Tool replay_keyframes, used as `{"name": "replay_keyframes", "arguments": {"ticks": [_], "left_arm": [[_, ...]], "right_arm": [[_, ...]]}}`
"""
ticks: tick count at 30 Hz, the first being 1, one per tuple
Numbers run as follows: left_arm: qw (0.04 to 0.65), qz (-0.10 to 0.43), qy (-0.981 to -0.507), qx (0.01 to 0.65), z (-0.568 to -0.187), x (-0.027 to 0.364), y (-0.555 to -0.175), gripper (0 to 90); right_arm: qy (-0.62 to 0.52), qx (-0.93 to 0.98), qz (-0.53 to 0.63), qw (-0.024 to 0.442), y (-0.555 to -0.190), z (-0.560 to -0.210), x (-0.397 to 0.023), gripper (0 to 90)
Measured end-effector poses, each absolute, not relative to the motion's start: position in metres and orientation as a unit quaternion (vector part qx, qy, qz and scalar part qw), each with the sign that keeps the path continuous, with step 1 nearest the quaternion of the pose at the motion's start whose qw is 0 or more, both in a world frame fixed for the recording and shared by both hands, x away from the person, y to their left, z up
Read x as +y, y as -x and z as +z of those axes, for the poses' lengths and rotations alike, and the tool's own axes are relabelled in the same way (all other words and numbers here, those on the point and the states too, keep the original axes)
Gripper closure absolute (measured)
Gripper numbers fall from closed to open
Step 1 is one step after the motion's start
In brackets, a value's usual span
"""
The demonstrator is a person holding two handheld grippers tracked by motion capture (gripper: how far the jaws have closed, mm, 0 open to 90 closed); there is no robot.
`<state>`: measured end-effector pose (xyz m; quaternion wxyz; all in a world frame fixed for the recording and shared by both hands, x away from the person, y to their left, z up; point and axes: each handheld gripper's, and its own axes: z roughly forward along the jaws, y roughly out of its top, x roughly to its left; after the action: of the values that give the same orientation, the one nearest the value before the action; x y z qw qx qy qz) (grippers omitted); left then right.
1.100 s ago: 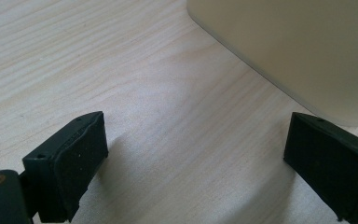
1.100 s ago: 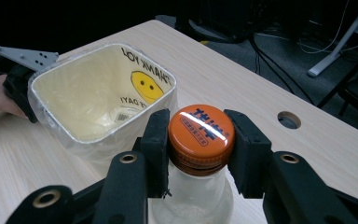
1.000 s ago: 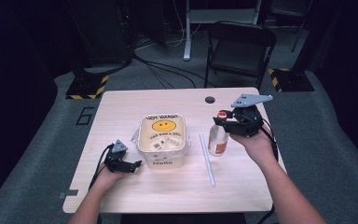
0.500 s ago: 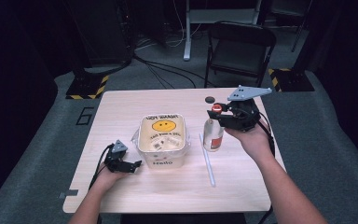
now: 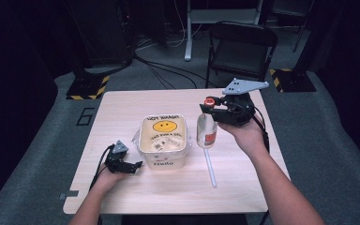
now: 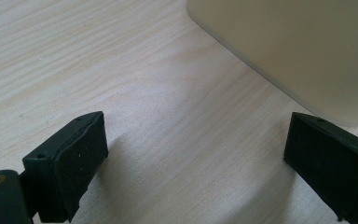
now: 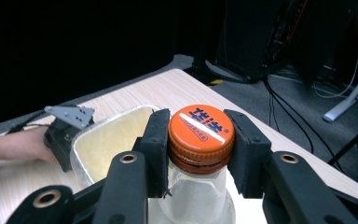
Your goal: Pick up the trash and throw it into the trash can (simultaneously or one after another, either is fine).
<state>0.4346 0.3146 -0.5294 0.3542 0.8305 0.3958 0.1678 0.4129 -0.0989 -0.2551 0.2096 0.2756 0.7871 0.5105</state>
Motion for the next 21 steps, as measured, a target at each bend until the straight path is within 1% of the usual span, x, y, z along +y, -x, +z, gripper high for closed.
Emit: {"name": "replay_keyframes", "arguments": {"ticks": [21], "left_arm": [[0.355, 0.169, -0.831, 0.394, -0.529, 0.315, -0.435, 5.8]], "right_arm": [[-0.252, 0.779, 0.531, 0.217, -0.42, -0.23, -0.072, 61.9]]}}
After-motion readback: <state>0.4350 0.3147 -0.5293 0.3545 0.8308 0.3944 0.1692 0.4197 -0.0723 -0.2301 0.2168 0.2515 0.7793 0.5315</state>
